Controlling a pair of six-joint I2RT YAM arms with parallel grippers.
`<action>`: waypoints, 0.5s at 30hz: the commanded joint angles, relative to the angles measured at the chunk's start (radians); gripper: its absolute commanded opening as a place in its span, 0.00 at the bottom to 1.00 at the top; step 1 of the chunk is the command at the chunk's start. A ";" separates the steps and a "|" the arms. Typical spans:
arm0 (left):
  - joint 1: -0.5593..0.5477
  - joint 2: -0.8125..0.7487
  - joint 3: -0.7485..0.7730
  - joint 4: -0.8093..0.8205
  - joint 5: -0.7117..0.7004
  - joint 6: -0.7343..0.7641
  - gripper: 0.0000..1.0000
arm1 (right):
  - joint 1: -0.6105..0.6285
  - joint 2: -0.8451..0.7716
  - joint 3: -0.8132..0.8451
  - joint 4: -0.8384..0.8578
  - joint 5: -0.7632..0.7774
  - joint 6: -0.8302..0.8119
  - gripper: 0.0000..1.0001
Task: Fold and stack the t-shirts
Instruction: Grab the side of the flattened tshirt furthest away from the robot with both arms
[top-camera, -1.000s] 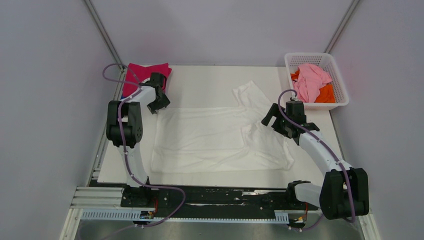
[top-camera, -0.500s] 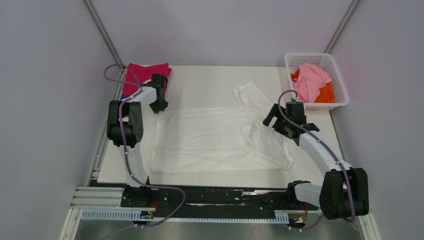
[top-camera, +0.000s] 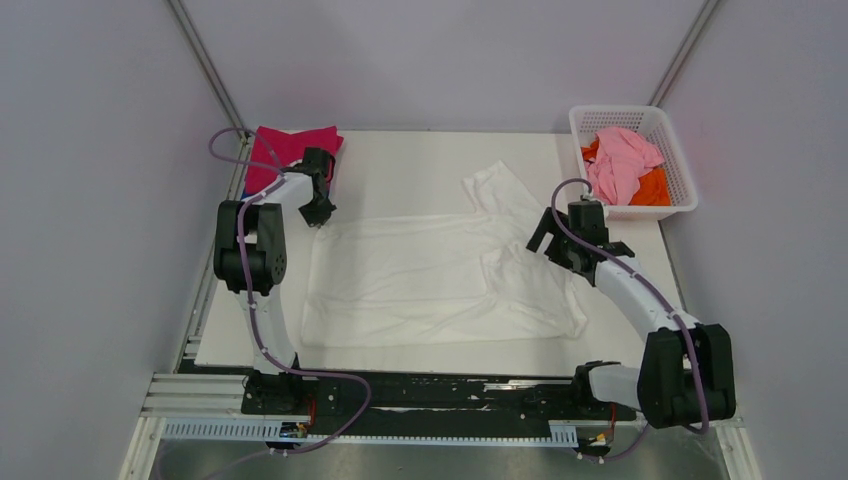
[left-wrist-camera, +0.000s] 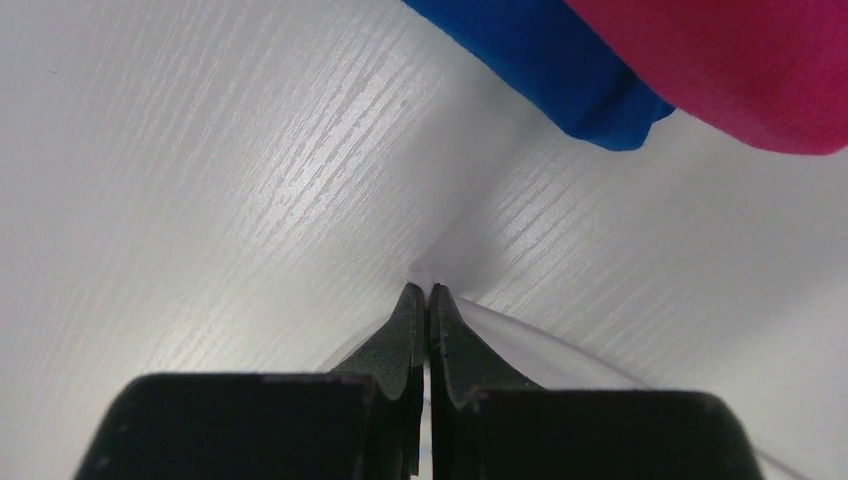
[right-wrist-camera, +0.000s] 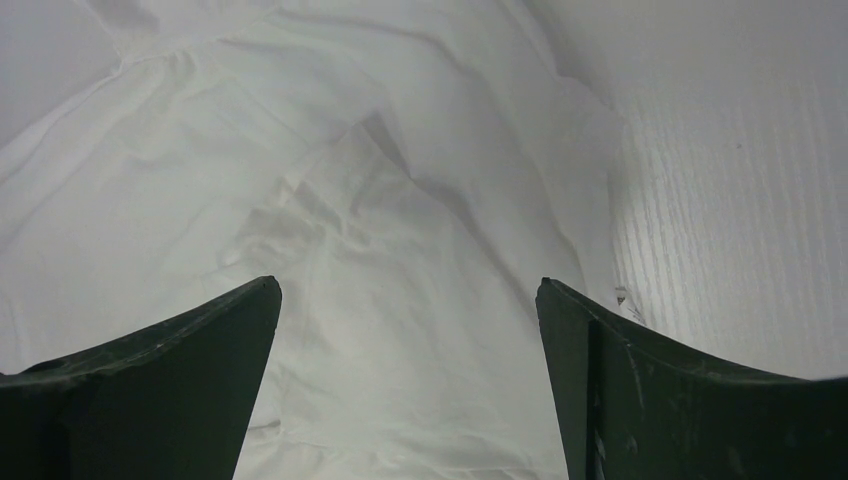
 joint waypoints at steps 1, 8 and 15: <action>-0.001 -0.050 -0.025 0.016 0.025 0.032 0.00 | 0.031 0.072 0.128 0.041 0.049 -0.047 1.00; -0.002 -0.098 -0.064 0.052 0.059 0.039 0.00 | 0.057 0.402 0.528 0.039 0.065 -0.082 1.00; -0.002 -0.102 -0.067 0.068 0.082 0.046 0.00 | 0.099 0.796 0.981 0.002 0.083 -0.221 0.98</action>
